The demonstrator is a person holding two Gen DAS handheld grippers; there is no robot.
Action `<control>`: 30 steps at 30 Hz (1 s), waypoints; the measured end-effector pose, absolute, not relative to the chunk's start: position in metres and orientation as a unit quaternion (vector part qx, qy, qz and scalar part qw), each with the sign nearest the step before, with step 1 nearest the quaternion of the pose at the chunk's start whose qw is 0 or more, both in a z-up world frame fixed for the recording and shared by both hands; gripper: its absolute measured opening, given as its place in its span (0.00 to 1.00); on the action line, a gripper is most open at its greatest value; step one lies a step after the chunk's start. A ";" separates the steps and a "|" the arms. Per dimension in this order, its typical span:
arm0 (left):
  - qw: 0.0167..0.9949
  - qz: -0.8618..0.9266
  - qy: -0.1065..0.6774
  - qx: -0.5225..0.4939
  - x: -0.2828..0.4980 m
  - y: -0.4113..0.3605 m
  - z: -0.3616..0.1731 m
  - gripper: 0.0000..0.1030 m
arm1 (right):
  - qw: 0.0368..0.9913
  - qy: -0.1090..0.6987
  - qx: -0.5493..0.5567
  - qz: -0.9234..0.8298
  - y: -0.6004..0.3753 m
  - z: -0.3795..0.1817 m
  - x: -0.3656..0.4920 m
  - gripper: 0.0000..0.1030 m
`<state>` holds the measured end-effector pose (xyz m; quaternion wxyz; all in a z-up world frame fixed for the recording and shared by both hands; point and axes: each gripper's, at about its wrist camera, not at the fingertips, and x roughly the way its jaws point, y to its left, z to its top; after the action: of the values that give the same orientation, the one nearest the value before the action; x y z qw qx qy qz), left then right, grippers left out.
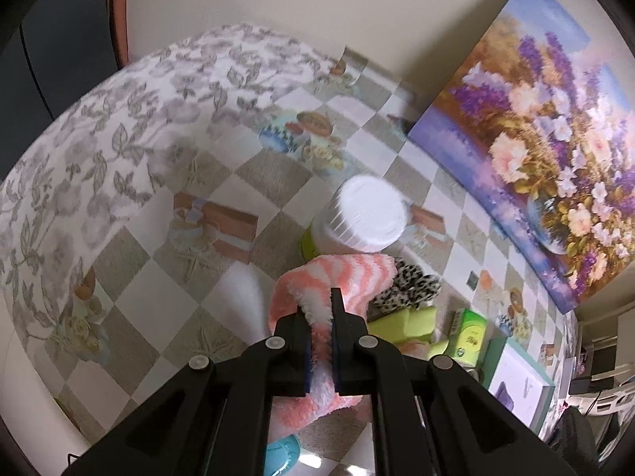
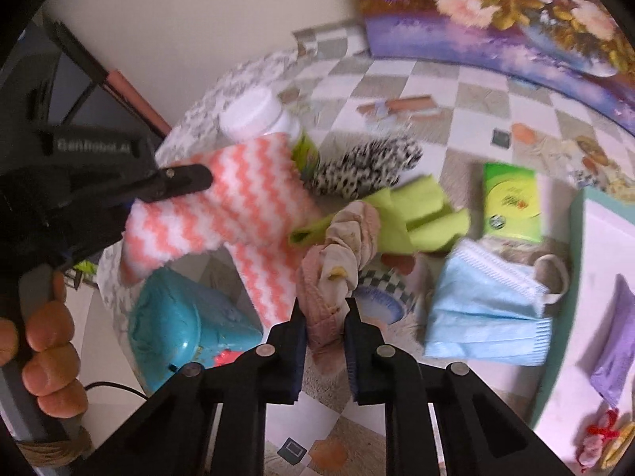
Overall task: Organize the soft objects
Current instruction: 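Lift the striped towel with the left tool while the right tool grasps the pink cloth, then carry the towel and pink cloth over the tray and release both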
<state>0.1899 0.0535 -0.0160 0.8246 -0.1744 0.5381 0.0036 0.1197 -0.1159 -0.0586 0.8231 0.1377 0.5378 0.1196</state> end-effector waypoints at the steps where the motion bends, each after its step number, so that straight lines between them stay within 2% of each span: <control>1: 0.828 0.002 0.534 -0.174 0.189 0.053 -0.012 0.07 | 0.826 0.533 0.141 0.118 -0.119 -0.056 0.117 0.17; 13: 0.876 -0.043 0.457 -0.150 0.163 0.027 0.057 0.07 | 0.859 0.480 0.171 0.051 -0.168 -0.009 0.101 0.17; 30: 0.867 -0.189 0.454 -0.082 0.126 -0.093 0.076 0.07 | 0.863 0.451 0.201 -0.106 -0.277 0.005 0.072 0.17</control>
<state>0.1265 -0.0928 0.0757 0.8671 -0.0823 0.4537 -0.1886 0.0716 -0.2775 0.0050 0.8629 0.2011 0.4513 -0.1058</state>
